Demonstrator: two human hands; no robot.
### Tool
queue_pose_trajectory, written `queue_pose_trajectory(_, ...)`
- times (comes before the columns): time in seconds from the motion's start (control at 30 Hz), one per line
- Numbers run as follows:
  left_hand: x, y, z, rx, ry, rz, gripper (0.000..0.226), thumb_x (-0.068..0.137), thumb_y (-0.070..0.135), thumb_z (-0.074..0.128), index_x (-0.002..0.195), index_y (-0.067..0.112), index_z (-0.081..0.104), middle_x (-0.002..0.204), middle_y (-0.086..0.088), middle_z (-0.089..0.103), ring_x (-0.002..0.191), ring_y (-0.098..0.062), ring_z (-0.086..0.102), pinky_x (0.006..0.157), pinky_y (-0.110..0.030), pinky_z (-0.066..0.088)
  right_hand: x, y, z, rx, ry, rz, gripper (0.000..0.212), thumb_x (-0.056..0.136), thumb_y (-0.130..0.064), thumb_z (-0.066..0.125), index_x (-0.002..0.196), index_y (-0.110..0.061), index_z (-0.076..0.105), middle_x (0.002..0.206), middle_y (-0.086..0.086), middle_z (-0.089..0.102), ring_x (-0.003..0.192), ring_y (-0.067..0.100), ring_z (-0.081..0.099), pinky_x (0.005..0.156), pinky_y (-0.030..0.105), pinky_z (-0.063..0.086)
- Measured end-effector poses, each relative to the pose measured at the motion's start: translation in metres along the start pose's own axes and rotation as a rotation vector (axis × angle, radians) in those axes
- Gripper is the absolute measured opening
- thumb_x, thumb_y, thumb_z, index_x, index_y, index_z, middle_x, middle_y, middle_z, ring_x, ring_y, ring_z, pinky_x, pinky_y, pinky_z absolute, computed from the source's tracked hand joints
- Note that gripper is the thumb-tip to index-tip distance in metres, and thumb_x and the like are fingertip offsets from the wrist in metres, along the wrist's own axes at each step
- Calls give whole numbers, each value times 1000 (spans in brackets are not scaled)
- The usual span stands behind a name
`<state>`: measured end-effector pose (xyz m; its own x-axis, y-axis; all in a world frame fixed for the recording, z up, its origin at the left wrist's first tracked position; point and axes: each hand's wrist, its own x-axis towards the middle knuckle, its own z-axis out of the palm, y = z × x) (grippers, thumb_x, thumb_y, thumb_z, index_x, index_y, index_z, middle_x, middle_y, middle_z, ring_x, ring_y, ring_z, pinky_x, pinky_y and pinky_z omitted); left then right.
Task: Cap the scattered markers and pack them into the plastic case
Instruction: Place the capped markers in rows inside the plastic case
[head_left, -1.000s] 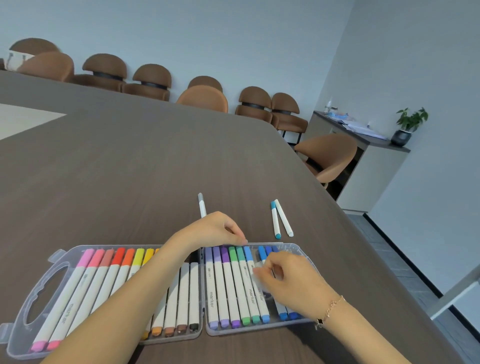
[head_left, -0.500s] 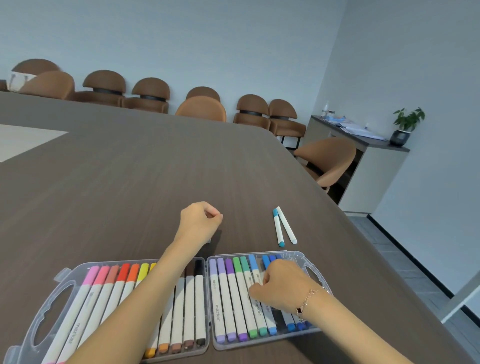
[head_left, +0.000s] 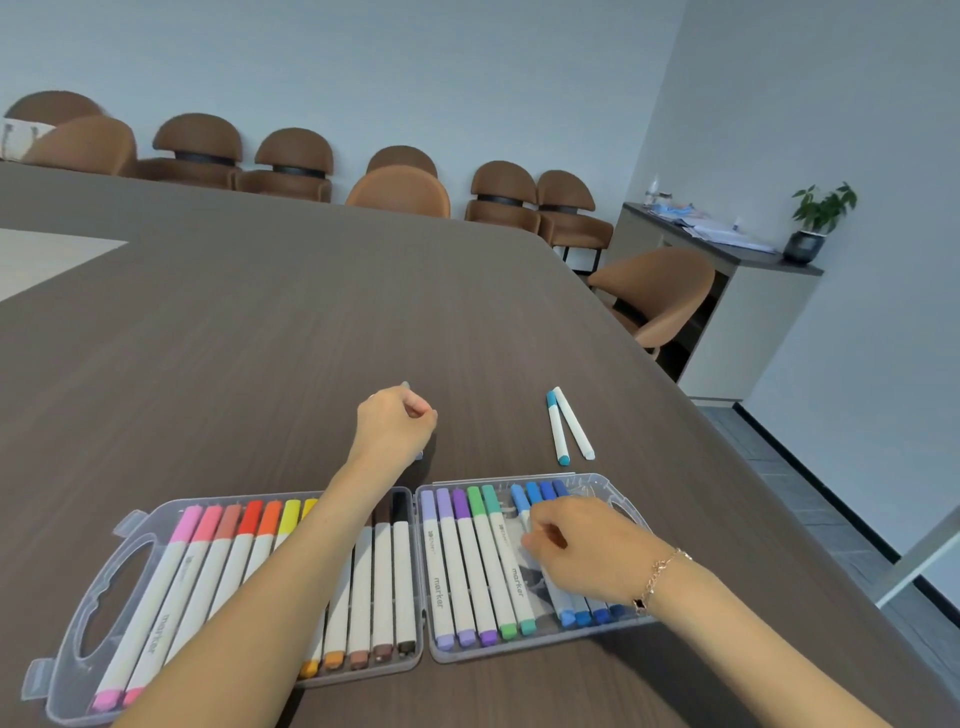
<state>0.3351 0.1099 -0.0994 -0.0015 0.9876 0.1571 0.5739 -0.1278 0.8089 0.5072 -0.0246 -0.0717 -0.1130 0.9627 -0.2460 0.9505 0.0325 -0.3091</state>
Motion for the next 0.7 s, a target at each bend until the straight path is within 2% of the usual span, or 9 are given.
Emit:
queue_pose_trajectory(0.1,0,2,1,-8,-17,-7,18,90,14,58,73,19,62,92,0,66,65,-7,54,65,-20,51,-2,-2,5,-23,86,-15,32,98,-31,42,67,-24,38,67,-8,41,56,4,39,52,14,31)
queue_pose_trajectory(0.2,0,2,2,-2,-44,-21,15,89,14,58,76,18,64,75,8,57,78,-8,53,86,-31,53,-1,0,16,-126,239,-51,21,99,-34,36,83,-23,44,81,-7,46,70,6,45,64,18,39)
queue_pose_trajectory(0.27,0,3,3,-1,-51,-20,13,89,14,58,79,18,65,80,5,59,81,-8,54,84,-27,50,0,4,26,-249,342,-82,24,98,-34,32,91,-22,51,87,-5,52,75,9,47,64,22,41)
queue_pose_trajectory(0.37,0,2,3,-7,-50,-13,12,89,14,58,80,18,65,82,4,60,80,-8,54,82,-26,48,0,4,38,-319,482,-129,32,92,-35,30,79,-22,56,73,-6,56,61,9,42,52,21,31)
queue_pose_trajectory(0.47,1,2,3,-13,-46,-10,11,89,16,59,80,18,65,79,6,59,75,-7,53,79,-24,47,4,10,30,-252,337,-167,33,99,-36,27,85,-19,51,79,-8,50,68,11,44,59,21,33)
queue_pose_trajectory(0.53,1,2,3,-25,-39,-4,11,89,16,60,80,18,65,78,7,59,73,-6,53,78,-23,47,13,17,11,-39,241,-84,39,99,-41,32,80,-15,53,72,-3,53,62,10,49,58,21,42)
queue_pose_trajectory(0.57,1,1,3,-26,-37,-2,10,90,17,60,80,18,65,78,7,58,74,-7,53,77,-23,47,24,24,0,29,276,-22,40,98,-43,36,80,-14,55,69,-2,54,59,10,50,57,22,45)
queue_pose_trajectory(0.63,1,1,4,-21,-37,-3,11,89,18,61,79,19,64,78,8,59,75,-7,53,76,-23,47,54,42,-23,-19,386,138,31,97,-42,41,88,-15,54,69,-3,54,57,9,51,55,21,46)
queue_pose_trajectory(0.7,1,0,7,-18,-39,11,14,88,19,62,75,22,62,76,10,59,74,-6,55,75,-24,49,87,59,-39,-116,395,270,27,97,-41,42,101,-16,51,76,-3,54,61,9,53,55,19,44)
